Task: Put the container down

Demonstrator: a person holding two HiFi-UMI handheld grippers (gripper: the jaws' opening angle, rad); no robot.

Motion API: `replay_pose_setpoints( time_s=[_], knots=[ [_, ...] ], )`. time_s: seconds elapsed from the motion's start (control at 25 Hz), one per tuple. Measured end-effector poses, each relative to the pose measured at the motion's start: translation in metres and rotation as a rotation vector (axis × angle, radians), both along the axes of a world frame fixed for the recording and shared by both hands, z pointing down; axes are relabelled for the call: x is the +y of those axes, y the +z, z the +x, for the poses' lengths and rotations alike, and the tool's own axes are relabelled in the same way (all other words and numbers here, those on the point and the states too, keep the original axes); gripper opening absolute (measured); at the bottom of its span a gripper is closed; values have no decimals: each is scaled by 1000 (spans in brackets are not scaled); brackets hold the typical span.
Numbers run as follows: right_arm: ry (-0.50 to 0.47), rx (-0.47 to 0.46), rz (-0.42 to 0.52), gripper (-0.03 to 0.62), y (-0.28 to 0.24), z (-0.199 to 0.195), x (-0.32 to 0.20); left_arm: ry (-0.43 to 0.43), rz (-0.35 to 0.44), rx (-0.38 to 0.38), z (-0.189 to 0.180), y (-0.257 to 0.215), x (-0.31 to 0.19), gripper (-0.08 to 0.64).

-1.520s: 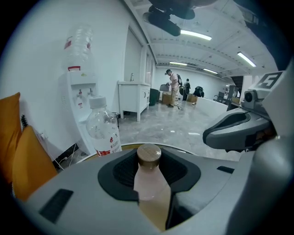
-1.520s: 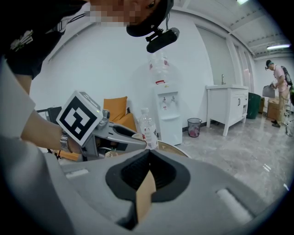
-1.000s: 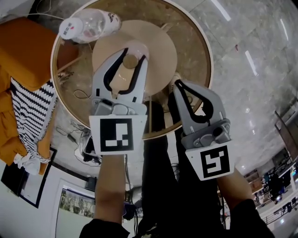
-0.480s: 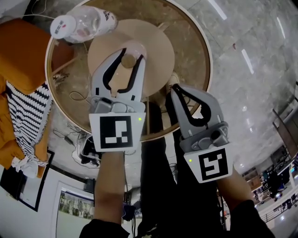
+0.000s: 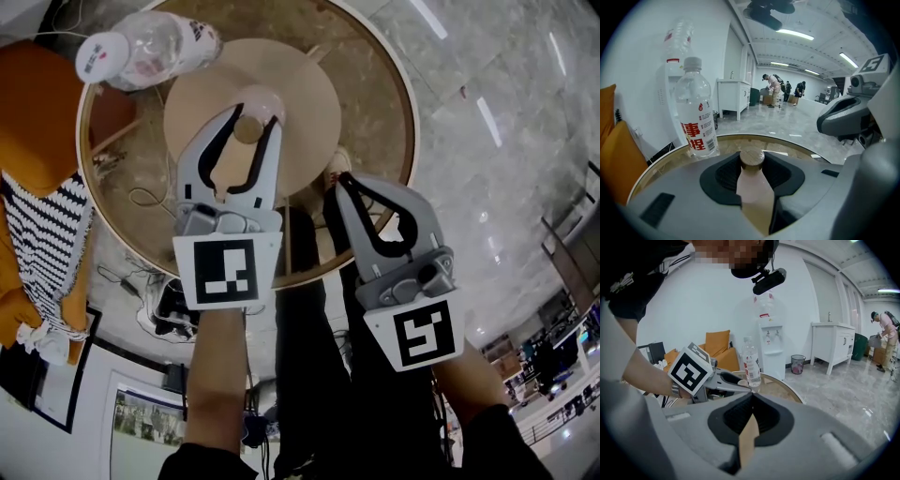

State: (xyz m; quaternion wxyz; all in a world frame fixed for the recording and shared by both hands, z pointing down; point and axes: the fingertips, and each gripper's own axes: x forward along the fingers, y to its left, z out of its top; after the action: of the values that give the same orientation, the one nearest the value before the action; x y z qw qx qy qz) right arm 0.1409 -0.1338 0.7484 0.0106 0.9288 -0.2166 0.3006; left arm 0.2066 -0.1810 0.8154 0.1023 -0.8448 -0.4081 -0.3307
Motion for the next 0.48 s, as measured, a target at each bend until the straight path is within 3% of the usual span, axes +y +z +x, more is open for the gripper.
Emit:
replay_pose_setpoints(
  time_s=[0.24, 0.48],
  knots=[
    [-10, -1, -3, -5, 1, -3, 0, 15, -5, 8, -4, 3, 0, 150],
    [-22, 21, 14, -5, -10, -3, -9, 37, -62, 1, -5, -7, 2, 163]
  ],
)
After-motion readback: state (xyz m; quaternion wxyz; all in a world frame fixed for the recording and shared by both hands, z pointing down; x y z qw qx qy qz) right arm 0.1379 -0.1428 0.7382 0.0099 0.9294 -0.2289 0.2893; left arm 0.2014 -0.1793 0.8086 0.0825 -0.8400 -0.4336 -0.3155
